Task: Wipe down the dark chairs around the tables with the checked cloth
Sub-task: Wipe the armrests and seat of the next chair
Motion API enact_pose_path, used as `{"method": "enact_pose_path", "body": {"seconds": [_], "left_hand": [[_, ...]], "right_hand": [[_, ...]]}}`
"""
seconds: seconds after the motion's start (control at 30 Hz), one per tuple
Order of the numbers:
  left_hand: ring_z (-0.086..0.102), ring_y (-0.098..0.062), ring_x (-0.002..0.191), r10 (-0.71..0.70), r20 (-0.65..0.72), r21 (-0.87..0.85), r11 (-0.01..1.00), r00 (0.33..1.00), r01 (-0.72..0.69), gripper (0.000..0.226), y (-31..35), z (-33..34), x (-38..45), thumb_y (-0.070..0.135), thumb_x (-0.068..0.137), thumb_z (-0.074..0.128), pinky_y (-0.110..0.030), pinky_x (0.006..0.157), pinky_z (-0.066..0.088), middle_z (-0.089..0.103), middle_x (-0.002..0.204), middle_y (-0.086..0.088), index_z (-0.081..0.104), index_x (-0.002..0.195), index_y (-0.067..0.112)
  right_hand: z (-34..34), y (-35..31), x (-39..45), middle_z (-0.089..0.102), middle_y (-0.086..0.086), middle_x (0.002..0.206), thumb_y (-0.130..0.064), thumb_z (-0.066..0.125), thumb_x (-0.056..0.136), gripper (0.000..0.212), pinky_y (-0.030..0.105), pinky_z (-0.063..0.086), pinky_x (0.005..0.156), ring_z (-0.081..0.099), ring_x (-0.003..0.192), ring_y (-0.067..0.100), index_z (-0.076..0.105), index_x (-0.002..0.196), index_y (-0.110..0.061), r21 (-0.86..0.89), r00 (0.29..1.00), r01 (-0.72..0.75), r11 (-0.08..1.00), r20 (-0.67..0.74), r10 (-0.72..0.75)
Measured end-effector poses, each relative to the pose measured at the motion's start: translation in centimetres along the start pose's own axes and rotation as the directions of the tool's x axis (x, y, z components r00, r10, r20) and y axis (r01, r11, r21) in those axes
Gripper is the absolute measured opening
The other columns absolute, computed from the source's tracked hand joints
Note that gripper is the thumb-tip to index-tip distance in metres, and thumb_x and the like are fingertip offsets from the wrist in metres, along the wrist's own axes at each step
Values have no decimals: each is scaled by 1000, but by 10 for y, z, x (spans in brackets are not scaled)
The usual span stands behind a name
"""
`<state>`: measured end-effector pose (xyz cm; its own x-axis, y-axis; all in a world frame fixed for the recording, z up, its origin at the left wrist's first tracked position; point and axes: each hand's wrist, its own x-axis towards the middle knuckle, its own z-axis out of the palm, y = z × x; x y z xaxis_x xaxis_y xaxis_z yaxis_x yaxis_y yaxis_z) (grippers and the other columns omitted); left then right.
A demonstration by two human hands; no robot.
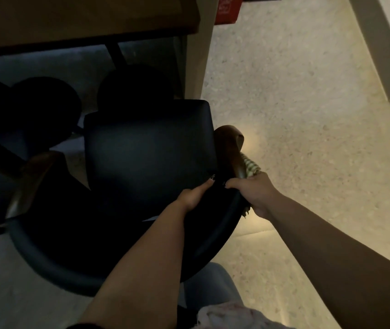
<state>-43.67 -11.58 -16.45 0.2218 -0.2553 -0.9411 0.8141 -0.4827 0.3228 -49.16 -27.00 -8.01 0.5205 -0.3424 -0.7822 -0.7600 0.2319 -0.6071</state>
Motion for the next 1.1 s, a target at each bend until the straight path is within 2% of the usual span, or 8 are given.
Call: {"method": "enact_pose_path", "body": {"seconds": [0.13,0.23,0.43,0.57,0.77,0.87,1.0,1.1], "left_hand": [[61,-29,105,-7,-3,45,999,1000,7,124,23,-9,7,81,37,71,-42,100,46,60,127,-12,50,137,10],[62,-29,105,4,-1,73,997,1000,-4,128,36,-16,9,82,33,70,-41,101,46,60,127,-11,51,137,10],[62,-28,105,12,2,62,998,1000,-12,123,55,-30,12,83,38,69,-41,101,46,60,127,-11,51,137,12],[61,-28,106,28,-14,9,1000,1000,-27,123,67,-36,15,82,39,70,-39,100,46,59,128,-10,51,137,11],[61,-28,103,36,-41,-29,999,999,-37,110,86,-40,22,79,54,67,-34,83,47,59,128,-12,51,137,10],[61,-28,102,23,-65,-38,999,998,-25,112,91,-44,28,80,51,68,-35,87,48,60,125,-12,51,137,9],[63,-25,98,5,-79,-38,999,997,-8,95,91,-48,35,73,65,68,-33,86,48,63,116,-9,54,132,6],[63,-27,100,-6,-80,-15,1000,997,5,103,92,-47,34,77,55,68,-37,97,48,64,116,-9,56,130,7]], "right_hand": [[4,-16,16,69,8,106,-13,75,54,82,39,59,70,68,89,33,53,131,-27,15,1000,19,1000,21,-20],[9,-26,22,68,12,104,-12,76,55,67,44,59,76,67,89,33,59,119,-20,17,1000,3,1000,5,-3],[17,-48,34,67,13,103,-8,75,65,48,43,59,79,66,91,32,60,110,-20,-19,1000,13,1000,16,-13],[25,-60,46,67,10,103,-12,77,64,54,40,59,81,66,91,30,60,115,-18,-50,1000,24,998,17,-23],[30,-82,63,68,10,100,-5,74,67,44,35,59,75,67,87,28,62,107,-18,-56,998,61,997,-3,-61],[35,-85,69,69,10,101,-7,75,66,44,40,59,78,67,87,28,61,105,-22,-55,998,56,997,-6,-56],[39,-84,70,70,7,96,-6,74,67,54,42,60,65,69,79,28,60,115,-25,-61,998,55,997,-17,-56],[38,-84,72,69,9,97,-10,77,65,53,41,60,63,69,79,29,61,114,-20,-85,999,27,996,-26,-29]]}}
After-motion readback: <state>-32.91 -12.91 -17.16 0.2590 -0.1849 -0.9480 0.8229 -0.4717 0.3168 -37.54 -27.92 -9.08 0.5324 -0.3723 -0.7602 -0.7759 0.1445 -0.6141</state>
